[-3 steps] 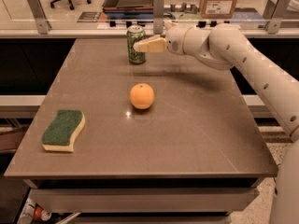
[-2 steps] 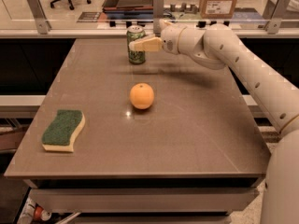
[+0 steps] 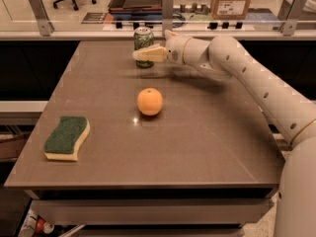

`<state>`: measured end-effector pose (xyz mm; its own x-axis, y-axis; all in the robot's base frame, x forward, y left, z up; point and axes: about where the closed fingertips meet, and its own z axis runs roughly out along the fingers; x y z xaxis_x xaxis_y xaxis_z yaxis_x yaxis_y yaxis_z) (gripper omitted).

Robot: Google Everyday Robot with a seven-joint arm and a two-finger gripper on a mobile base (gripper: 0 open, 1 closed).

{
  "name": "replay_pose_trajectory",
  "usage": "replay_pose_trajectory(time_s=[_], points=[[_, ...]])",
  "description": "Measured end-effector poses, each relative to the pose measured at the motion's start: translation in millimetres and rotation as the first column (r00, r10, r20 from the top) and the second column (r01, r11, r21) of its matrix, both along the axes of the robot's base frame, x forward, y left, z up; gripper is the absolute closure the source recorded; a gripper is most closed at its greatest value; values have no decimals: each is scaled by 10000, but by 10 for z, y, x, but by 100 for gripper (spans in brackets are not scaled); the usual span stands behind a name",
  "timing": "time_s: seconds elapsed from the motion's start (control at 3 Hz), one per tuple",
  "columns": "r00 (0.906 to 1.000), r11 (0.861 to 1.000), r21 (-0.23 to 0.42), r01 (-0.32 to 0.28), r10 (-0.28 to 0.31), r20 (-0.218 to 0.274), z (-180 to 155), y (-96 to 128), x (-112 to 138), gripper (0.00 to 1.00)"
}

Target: Knock green can over

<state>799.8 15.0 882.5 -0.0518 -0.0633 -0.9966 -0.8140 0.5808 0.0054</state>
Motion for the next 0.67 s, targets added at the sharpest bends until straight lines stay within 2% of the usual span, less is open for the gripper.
replay_pose_trajectory(time_s=[0.33,0.67], points=[[9999,9997,205,155,-154,-73,-101,-8,-39,0],[9997,9991,369,212,-217,141,-111,19,-40,0]])
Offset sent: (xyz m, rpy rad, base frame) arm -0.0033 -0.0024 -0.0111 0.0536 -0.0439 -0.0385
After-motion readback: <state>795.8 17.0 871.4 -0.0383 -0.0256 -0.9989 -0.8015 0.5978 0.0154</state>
